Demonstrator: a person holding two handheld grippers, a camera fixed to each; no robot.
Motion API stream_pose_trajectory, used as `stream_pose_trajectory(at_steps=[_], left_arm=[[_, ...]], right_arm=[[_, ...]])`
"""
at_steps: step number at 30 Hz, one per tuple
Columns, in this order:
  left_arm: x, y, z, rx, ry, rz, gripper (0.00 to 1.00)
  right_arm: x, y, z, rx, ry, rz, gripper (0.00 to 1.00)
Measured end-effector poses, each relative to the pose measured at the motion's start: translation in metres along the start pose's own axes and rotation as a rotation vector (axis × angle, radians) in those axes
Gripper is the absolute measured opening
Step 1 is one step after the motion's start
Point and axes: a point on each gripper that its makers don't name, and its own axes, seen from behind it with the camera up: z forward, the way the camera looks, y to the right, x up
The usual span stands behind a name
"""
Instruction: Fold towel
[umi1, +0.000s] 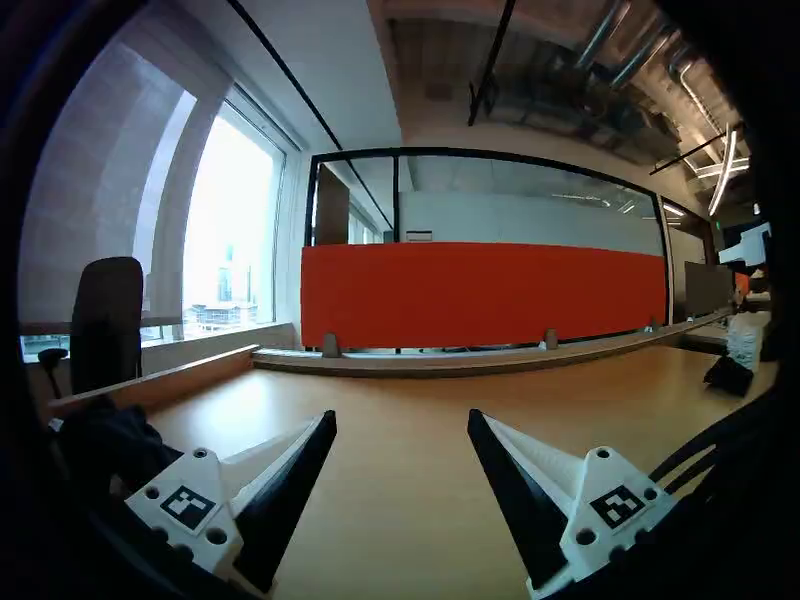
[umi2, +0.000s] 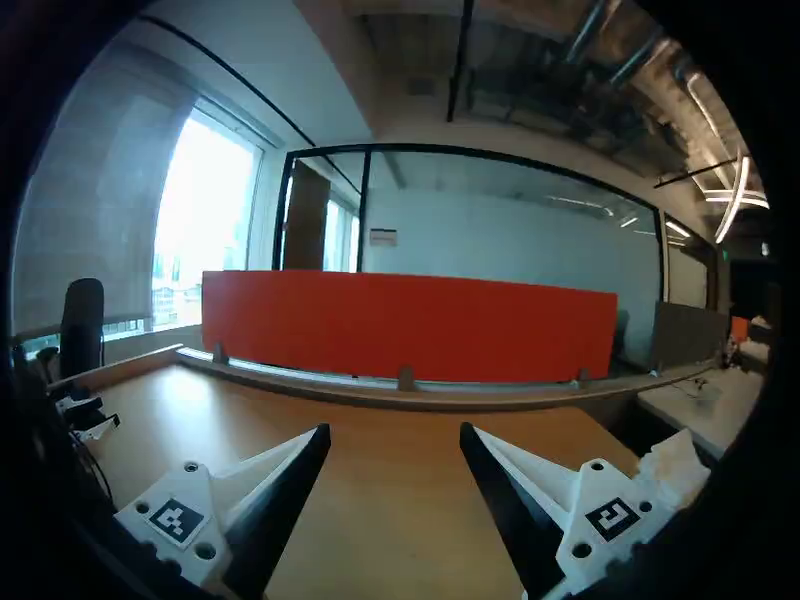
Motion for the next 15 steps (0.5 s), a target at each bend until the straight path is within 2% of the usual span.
stream_pose_trajectory(at_steps=[5,15], left_arm=[[-0.006,0.001,0.003,-0.003,-0.022,0.000,0.98],[-0.008,0.000,0.004,-0.003,-0.025,0.001,0.98]], right_arm=[[0.000,0.002,-0.002,-0.003,0.000,0.002,1.00],[0.002,0.011,-0.001,-0.013,0.011,0.009,1.00]])
